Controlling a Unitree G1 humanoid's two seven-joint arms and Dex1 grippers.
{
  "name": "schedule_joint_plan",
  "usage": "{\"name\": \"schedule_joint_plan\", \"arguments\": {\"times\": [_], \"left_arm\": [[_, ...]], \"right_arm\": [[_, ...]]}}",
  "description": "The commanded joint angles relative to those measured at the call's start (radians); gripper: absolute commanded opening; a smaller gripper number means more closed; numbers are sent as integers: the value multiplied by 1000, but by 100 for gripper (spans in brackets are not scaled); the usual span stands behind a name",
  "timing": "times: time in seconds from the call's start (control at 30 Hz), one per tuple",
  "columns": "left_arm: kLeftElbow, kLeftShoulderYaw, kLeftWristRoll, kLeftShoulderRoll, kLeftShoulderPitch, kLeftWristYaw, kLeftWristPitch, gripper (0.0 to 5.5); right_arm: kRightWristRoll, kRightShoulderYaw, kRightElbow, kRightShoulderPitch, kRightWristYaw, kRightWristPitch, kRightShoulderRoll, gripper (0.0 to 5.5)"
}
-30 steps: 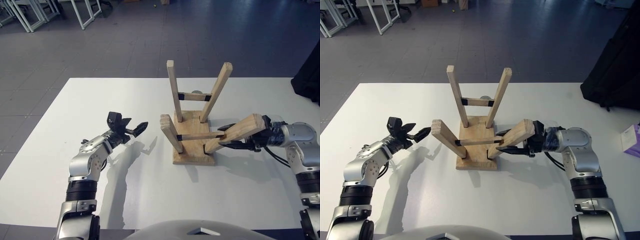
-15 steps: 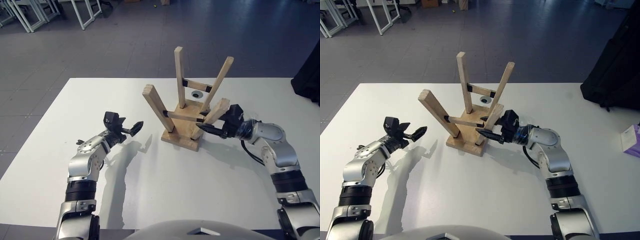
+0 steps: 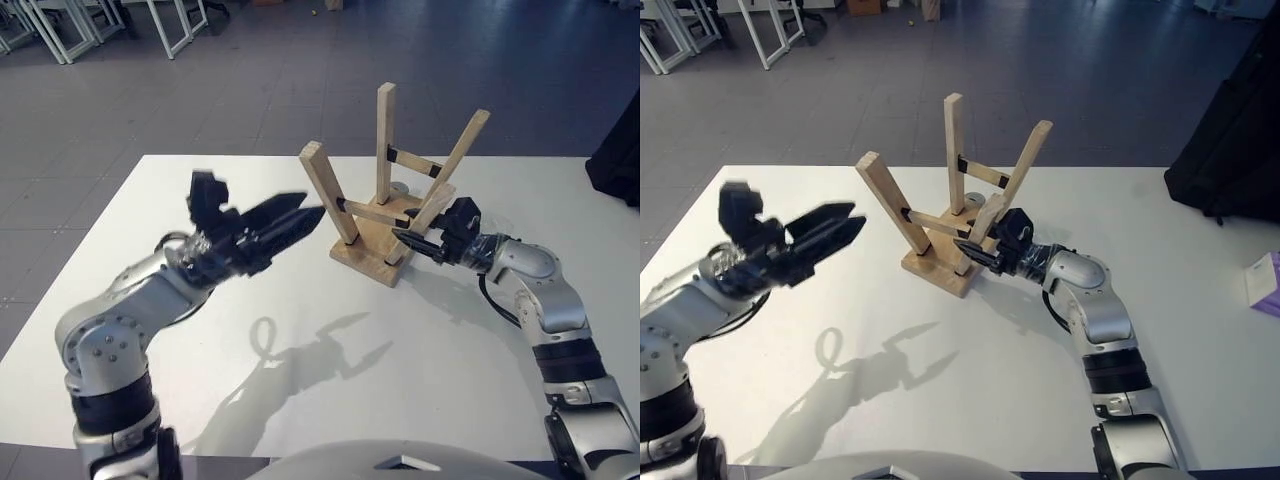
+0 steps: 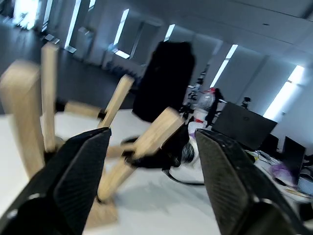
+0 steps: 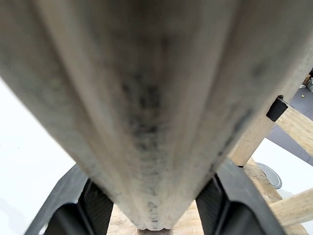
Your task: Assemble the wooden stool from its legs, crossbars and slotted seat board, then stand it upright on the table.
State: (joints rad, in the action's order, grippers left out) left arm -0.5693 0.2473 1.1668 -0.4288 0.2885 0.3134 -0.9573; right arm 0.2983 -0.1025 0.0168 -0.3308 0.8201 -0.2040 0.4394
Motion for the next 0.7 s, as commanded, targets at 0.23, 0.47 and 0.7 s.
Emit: {"name": "schedule_joint_plan", "arguments": {"times": [0.23,0.47,0.7], "left_arm": [[107,-454,-576,203,155,-357,112,270],[170,-491,-766,261,273,-321,244,270],[429,-756,-1081,199,171,-295,295,270]], "right_arm": [[3,-2,15,2,14,-52,9,202],[19,8,17,-3,18,-65,3,202],[26,-6,-19,12,29,-85,0,202]]}}
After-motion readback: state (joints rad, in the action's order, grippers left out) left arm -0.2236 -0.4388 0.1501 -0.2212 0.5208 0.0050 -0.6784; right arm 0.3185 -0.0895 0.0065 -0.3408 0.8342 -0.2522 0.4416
